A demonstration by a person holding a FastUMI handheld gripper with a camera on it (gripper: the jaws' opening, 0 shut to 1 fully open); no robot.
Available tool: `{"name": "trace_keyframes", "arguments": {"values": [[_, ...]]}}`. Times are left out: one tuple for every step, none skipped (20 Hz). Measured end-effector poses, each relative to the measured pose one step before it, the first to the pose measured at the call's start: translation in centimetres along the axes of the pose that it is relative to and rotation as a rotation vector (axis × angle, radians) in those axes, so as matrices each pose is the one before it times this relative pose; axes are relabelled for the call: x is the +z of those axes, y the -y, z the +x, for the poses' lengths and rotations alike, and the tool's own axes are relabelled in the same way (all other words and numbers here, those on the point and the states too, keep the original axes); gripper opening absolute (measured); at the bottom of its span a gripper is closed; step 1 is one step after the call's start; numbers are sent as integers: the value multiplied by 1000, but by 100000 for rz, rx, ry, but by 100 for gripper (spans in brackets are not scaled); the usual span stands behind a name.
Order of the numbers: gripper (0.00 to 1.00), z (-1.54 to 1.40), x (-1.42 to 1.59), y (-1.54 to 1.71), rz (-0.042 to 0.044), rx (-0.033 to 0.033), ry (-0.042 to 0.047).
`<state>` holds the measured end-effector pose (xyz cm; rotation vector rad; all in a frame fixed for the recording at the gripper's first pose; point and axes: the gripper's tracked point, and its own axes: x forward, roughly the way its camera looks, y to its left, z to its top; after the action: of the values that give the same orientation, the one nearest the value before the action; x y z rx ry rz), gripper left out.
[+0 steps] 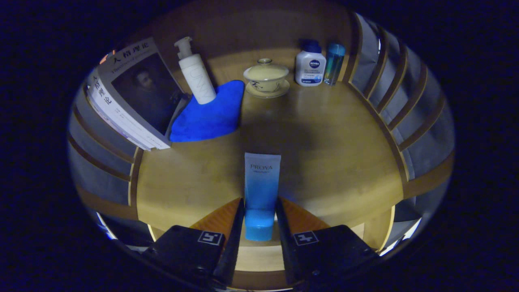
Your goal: Pull open the drawer, take out the items inside it, and place them on the countertop above the cabinet.
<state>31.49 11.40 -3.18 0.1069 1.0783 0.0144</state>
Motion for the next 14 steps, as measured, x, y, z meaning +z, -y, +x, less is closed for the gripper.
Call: {"name": "trace_keyframes", "arguments": {"values": [[53, -127, -45, -103, 130, 153, 306], [56, -156, 52, 30, -4, -145, 445], [58, -239, 93, 154, 237, -794, 736], [61, -149, 31, 46, 27, -672, 876], [64, -234, 12, -61, -250, 47, 721], [67, -278, -67, -85, -388, 225, 189], [67, -309, -125, -132, -102, 519, 328], [67, -295, -60, -185, -71, 410, 777], [67, -223, -86, -100, -71, 201, 987], [67, -338, -199, -47, -882, -39, 391], [67, -307, -268, -146, -664, 177, 678], [67, -443, -325, -82, -853, 149, 449], [67, -280, -372, -6, -962, 108, 474], [67, -488, -325, -208, -905, 710, 775]]}}
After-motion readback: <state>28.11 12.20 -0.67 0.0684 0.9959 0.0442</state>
